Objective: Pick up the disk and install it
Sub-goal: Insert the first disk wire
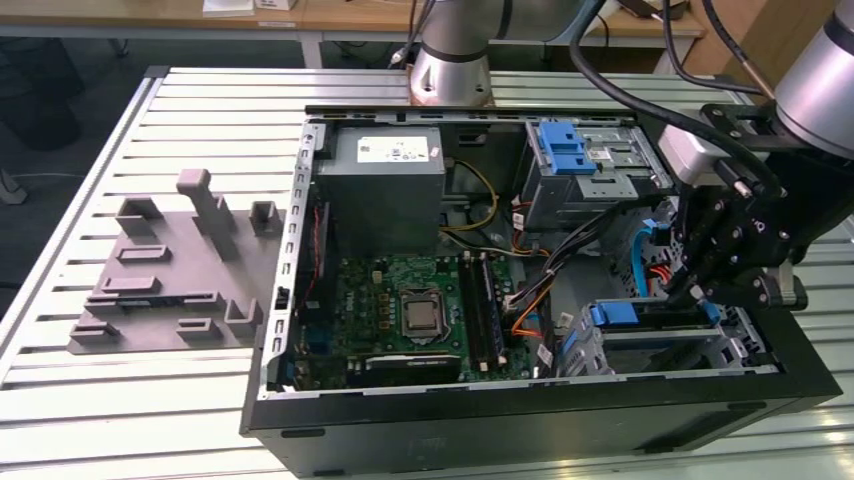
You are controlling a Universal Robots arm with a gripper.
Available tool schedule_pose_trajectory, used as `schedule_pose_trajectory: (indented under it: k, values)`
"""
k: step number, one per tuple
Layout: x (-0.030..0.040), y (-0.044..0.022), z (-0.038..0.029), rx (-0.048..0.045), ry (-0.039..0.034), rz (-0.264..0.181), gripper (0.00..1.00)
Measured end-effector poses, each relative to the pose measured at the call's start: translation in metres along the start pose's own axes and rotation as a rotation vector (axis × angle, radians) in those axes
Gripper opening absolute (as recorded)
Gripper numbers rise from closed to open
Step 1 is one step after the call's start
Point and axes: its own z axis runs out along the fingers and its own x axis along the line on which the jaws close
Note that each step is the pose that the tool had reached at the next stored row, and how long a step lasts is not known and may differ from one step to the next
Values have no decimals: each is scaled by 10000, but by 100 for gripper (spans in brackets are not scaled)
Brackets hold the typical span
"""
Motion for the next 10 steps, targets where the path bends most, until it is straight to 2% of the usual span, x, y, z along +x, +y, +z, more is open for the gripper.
schedule_pose_trajectory:
  k: [10]
  values:
    - [14,-2,8,-52,0,29,16]
